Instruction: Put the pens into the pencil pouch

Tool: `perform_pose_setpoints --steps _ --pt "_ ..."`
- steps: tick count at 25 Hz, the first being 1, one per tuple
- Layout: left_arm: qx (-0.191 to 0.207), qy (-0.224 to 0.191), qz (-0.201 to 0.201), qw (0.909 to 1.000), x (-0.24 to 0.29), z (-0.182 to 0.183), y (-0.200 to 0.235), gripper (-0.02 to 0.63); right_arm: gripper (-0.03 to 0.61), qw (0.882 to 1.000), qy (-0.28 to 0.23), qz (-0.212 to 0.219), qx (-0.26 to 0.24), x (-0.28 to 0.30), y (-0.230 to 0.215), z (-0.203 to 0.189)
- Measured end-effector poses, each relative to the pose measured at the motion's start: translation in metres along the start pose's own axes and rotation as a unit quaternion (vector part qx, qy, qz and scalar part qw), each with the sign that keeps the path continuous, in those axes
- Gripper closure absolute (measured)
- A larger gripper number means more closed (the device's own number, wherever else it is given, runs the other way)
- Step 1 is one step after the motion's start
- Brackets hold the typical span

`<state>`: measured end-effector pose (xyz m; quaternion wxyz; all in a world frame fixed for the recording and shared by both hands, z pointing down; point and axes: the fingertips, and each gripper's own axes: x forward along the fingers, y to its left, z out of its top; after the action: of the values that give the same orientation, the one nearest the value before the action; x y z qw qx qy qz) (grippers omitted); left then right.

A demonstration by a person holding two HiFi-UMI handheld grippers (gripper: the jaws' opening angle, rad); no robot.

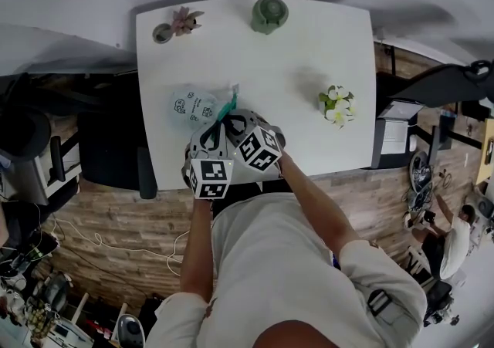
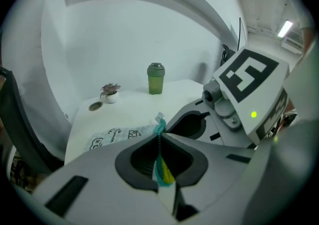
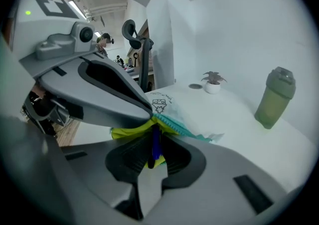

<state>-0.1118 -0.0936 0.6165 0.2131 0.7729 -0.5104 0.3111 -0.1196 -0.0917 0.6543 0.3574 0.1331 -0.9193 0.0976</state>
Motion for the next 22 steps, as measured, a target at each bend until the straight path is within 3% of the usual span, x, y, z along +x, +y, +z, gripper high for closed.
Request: perform_pose_setpoints --steps 5,12,22 --pt "-0.001 -0.003 -0.009 1.0000 0.001 0.000 -0.002 0.604 0.426 1.000 -0.006 -0.006 0.009 -0.006 0.001 -0.003" --pt "0.009 -0.002 -0.016 0.9998 0.001 -0.001 -0.005 0.604 0.428 0.999 -0.009 -0.047 0.020 -0.046 -0.007 -0.015" --pt "0.032 0.016 -0.023 0.9991 0.007 -0.008 -0.010 0.604 0.431 0.995 0.035 -0.085 0.041 -0.089 -0.010 -0.069"
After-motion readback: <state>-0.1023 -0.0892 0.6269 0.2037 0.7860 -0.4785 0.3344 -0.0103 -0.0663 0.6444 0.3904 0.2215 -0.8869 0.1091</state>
